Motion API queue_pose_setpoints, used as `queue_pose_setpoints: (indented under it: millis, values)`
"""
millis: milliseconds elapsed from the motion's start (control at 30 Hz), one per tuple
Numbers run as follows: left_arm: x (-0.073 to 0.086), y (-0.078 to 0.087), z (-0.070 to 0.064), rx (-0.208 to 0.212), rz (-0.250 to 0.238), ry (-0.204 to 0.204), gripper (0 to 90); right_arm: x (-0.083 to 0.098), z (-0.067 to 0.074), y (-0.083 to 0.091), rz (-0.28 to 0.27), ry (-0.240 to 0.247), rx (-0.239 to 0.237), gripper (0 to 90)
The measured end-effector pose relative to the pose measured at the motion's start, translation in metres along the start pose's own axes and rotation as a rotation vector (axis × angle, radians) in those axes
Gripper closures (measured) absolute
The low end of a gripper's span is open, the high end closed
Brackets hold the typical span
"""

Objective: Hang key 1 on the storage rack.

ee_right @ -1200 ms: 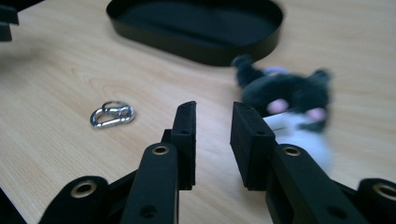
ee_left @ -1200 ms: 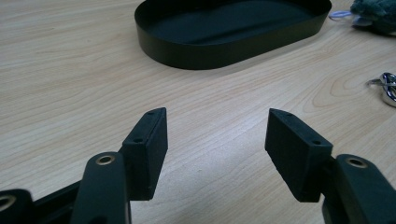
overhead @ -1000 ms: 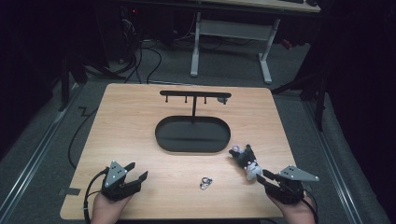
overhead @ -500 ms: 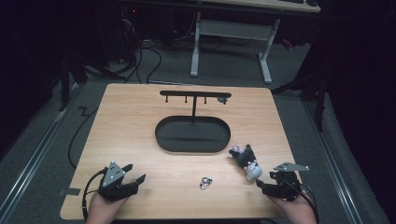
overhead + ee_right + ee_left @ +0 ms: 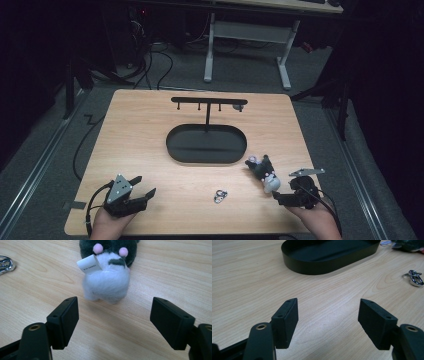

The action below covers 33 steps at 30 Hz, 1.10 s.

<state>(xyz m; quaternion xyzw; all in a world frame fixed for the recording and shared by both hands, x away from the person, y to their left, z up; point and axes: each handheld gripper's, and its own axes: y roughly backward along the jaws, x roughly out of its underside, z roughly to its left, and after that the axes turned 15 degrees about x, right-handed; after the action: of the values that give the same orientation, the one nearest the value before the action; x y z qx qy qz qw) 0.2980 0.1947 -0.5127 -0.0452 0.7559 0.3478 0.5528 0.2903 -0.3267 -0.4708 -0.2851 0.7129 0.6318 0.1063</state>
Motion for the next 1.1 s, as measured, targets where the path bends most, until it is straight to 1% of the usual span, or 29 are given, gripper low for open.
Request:
queue_pose_setpoints:
  millis: [67, 200, 233, 267, 367, 400, 433, 467, 533, 600, 667, 767, 867, 1000, 1100]
  values:
    - [0.000, -0.001, 0.000, 0.001, 0.006, -0.003, 33.1, -0.001, 0.000, 0.001, 0.016, 0.002, -0.011, 21.6]
    - [0.000, -0.001, 0.000, 0.000, 0.003, -0.001, 33.1, -0.004, 0.002, 0.001, 0.050, 0.041, 0.000, 20.2]
    - [0.000, -0.001, 0.000, 0.000, 0.003, -0.001, 33.1, -0.004, 0.002, 0.001, 0.050, 0.041, 0.000, 20.2]
    - [0.000, -0.001, 0.001, 0.000, 0.005, 0.002, 33.1, -0.006, 0.003, 0.001, 0.063, 0.061, -0.002, 19.8]
    - [0.001, -0.001, 0.001, 0.001, 0.006, 0.003, 33.1, -0.007, 0.004, 0.001, 0.079, 0.075, 0.000, 19.7]
    - [0.001, -0.001, 0.001, 0.001, 0.009, 0.001, 33.1, -0.010, 0.005, -0.001, 0.103, 0.090, -0.012, 19.4]
    - [0.001, -0.001, 0.001, 0.001, 0.009, 0.001, 33.1, -0.010, 0.005, -0.001, 0.103, 0.090, -0.012, 19.4]
    - [0.001, -0.002, 0.001, 0.003, 0.009, 0.003, 33.1, -0.011, 0.006, -0.003, 0.126, 0.100, -0.016, 19.4]
    - [0.001, -0.002, 0.001, 0.003, 0.013, 0.001, 33.1, -0.013, 0.007, -0.004, 0.151, 0.121, -0.012, 19.2]
    - [0.001, -0.002, 0.001, 0.004, 0.015, -0.002, 33.1, -0.015, 0.009, -0.005, 0.163, 0.144, -0.004, 19.0]
    - [0.002, -0.002, 0.001, 0.008, 0.021, 0.000, 33.0, -0.018, 0.011, -0.005, 0.183, 0.168, 0.003, 18.4]
    - [0.003, -0.003, 0.001, 0.012, 0.028, 0.002, 32.8, -0.023, 0.014, -0.006, 0.213, 0.185, -0.001, 18.1]
    - [0.002, -0.004, 0.001, 0.014, 0.032, 0.000, 32.8, -0.029, 0.017, -0.006, 0.233, 0.210, 0.007, 17.6]
    - [0.002, -0.004, 0.000, 0.016, 0.033, -0.005, 32.8, -0.037, 0.018, -0.006, 0.249, 0.230, 0.003, 17.6]
    - [0.002, -0.005, 0.000, 0.018, 0.036, -0.003, 32.7, -0.044, 0.019, -0.006, 0.275, 0.250, 0.002, 17.7]
